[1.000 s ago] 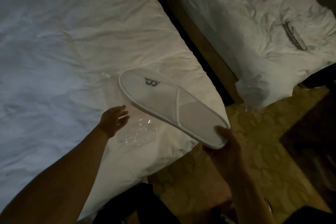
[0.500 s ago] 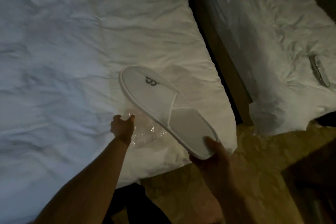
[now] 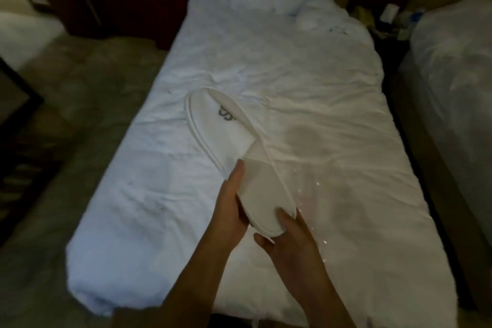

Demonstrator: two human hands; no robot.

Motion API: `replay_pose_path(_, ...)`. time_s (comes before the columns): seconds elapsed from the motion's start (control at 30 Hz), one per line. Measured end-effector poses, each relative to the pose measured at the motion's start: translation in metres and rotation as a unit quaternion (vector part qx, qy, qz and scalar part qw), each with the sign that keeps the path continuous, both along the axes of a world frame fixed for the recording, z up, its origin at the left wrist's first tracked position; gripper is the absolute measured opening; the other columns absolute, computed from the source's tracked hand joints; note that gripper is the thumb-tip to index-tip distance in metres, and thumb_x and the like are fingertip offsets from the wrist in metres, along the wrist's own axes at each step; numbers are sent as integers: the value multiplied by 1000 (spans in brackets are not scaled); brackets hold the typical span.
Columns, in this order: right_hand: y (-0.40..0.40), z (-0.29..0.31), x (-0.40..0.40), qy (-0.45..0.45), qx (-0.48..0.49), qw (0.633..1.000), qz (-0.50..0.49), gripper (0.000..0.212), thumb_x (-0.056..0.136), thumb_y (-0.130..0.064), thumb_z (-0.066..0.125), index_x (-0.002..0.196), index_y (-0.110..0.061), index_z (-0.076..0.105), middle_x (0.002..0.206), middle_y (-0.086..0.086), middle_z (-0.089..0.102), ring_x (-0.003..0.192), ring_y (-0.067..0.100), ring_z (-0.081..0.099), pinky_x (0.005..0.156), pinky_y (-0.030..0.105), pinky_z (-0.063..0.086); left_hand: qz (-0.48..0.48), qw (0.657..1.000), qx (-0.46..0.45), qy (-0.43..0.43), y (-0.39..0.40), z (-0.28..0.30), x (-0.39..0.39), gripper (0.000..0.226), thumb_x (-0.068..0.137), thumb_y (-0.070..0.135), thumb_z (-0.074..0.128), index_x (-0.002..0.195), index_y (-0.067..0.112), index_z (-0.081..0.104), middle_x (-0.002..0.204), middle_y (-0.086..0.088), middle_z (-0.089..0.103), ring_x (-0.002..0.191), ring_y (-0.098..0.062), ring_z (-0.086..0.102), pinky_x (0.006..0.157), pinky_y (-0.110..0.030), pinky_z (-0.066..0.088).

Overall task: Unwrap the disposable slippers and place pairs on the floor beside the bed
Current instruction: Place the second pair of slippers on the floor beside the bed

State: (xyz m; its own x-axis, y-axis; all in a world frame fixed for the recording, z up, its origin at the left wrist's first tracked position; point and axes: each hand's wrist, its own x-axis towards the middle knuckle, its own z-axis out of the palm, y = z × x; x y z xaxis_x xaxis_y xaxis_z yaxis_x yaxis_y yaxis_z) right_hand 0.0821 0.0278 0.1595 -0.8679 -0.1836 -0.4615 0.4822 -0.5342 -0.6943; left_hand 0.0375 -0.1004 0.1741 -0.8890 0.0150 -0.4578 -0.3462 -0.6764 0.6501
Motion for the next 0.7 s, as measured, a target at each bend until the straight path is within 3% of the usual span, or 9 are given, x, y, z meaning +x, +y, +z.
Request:
replay_pose_path(0.1,-46,1,5,6,10,998,59,40,81,-23,74,119,-16,65,124,18,67,110,36,67,75,38,56,28,999,-15,7,-45,4,13,70,77,53,65,126,3,64,127,-31,62,121,-44,57,108,-57,41)
replay_pose_path(0.23,-104,-6,19,-3,90,990,111,38,71,-30,84,105,-17,72,118,19,69,106,38,68,73,38,57,45,999,-24,16,-117,-4,40,57,79,42,65,124,7,66,122,-29,65,111,-41,65,96,-52,51)
replay_pose_path(0.43,-193,-19,40,22,177,962,206,44,62,-42,85,101,-25,75,107,6,74,98,28,73,72,34,58,94,994,-48,9,-220,-15,80,59,81,38,64,130,6,61,127,-26,63,122,-45,57,106,-59,42)
replay_pose_path(0.53,-236,-15,43,53,223,942,245,46,64,-41,83,103,-18,71,103,5,75,94,22,73,71,30,58,115,992,-44,32,-270,-17,95,54,85,33,64,133,9,58,128,-24,64,120,-41,60,103,-55,47)
replay_pose_path(0.7,-304,3,34,131,256,909,303,23,84,-20,76,104,-16,68,105,10,73,97,19,71,71,27,57,130,987,-54,80,-346,-6,117,47,91,29,61,134,10,58,127,-19,66,117,-34,64,90,-42,55)
